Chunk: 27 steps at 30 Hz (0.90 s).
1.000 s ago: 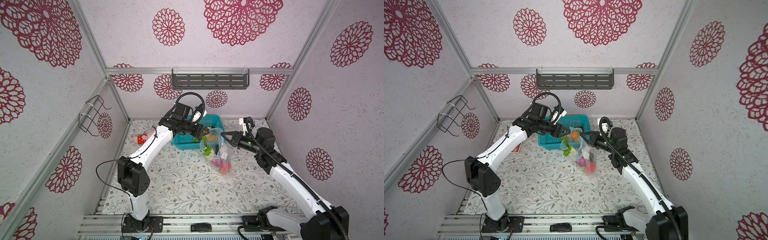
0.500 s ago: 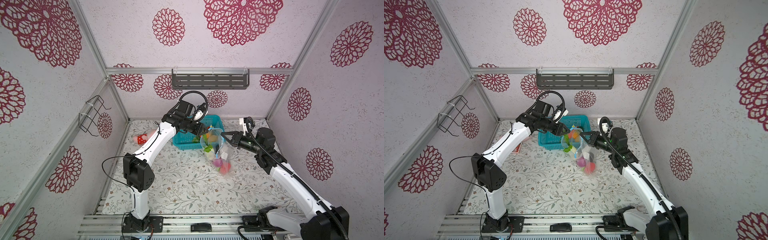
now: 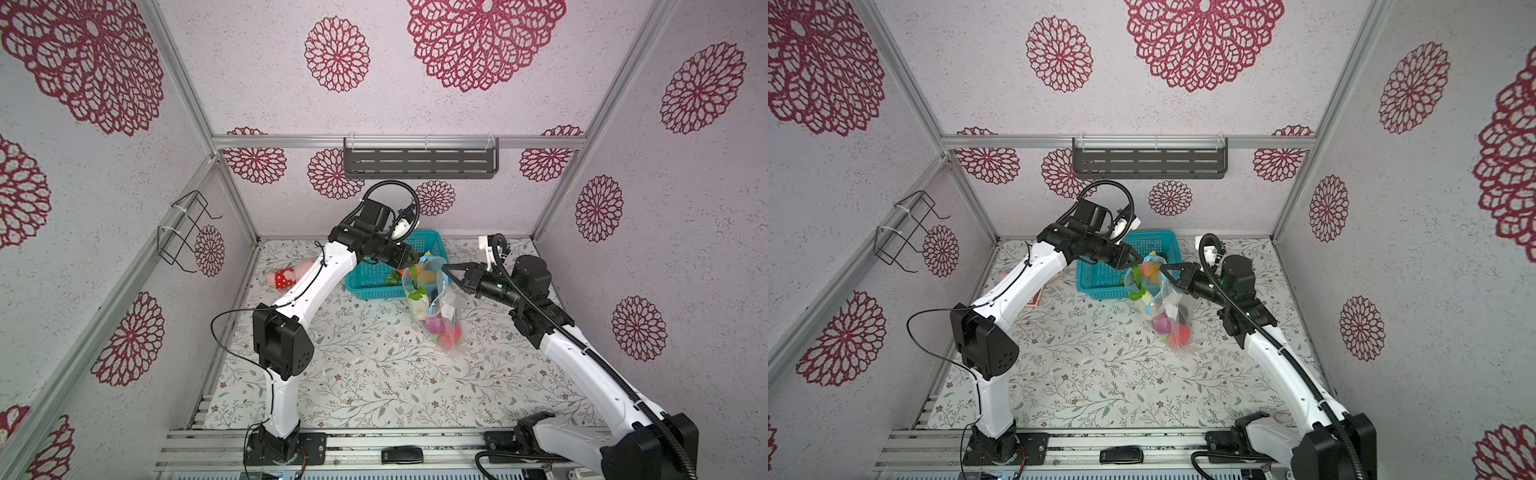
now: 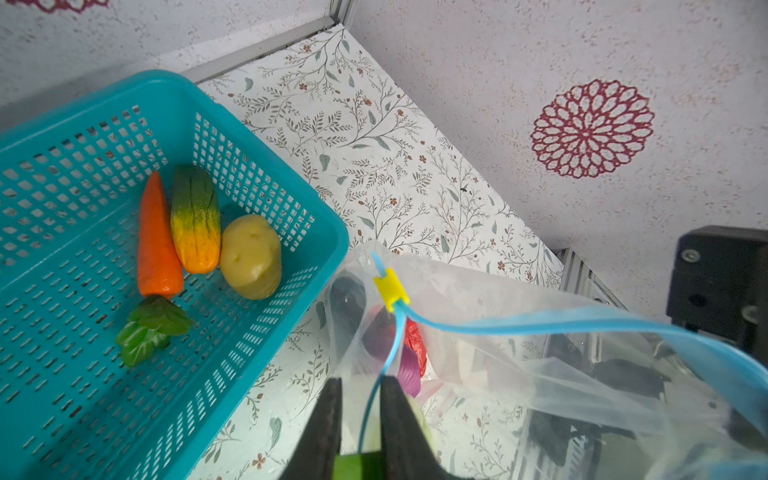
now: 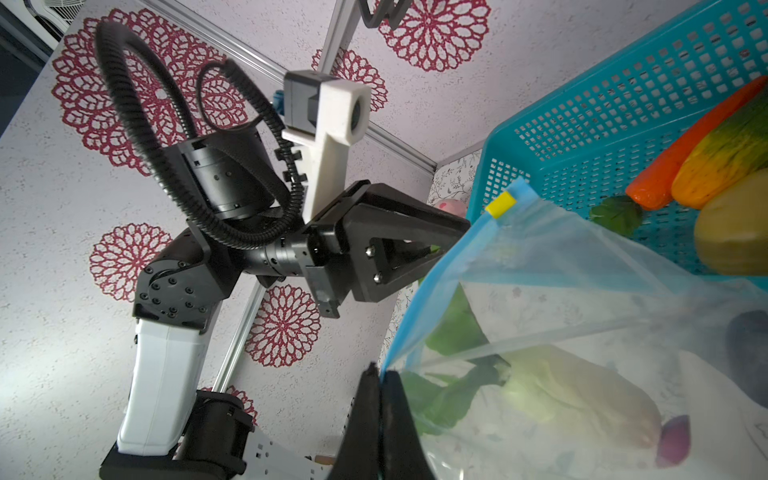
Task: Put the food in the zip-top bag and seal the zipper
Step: 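Grasp the bag's blue zipper edge near the yellow slider with the left gripper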
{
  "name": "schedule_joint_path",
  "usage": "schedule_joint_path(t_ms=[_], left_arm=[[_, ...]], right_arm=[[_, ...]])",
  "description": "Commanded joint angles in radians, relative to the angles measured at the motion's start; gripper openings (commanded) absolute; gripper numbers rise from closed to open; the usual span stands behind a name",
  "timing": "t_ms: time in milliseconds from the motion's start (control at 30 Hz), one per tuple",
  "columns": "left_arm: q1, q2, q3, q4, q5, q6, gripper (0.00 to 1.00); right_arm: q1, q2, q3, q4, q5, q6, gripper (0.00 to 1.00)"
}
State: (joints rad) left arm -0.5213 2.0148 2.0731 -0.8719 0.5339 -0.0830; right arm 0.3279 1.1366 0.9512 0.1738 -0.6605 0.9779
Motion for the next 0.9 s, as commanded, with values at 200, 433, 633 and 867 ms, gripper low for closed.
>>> schedule_joint_path(t_ms=[200,433,633,867], left_arm=[[-0.011,0.006,0.044,-0.041,0.003,0.008,0.06],[-0.012,-0.041,-0.005,-0.004,0.013,-0.018,0.00],[-0.018,-0.105,-0.024,0.005,-0.014,-0.042,0.00],[-0.032,-0.167,-0.099,0.052,-0.049,-0.074,0.00]], right_arm=[[-0.006,-0.049,0.004,0.027,-0.011,-0.038,0.00],[-0.007,-0.053,0.006,0.021,-0.007,-0.047,0.00],[-0.013,-0.055,0.009,0.009,-0.004,-0.053,0.00],[-0.019,-0.060,0.021,-0.031,0.011,-0.072,0.00]])
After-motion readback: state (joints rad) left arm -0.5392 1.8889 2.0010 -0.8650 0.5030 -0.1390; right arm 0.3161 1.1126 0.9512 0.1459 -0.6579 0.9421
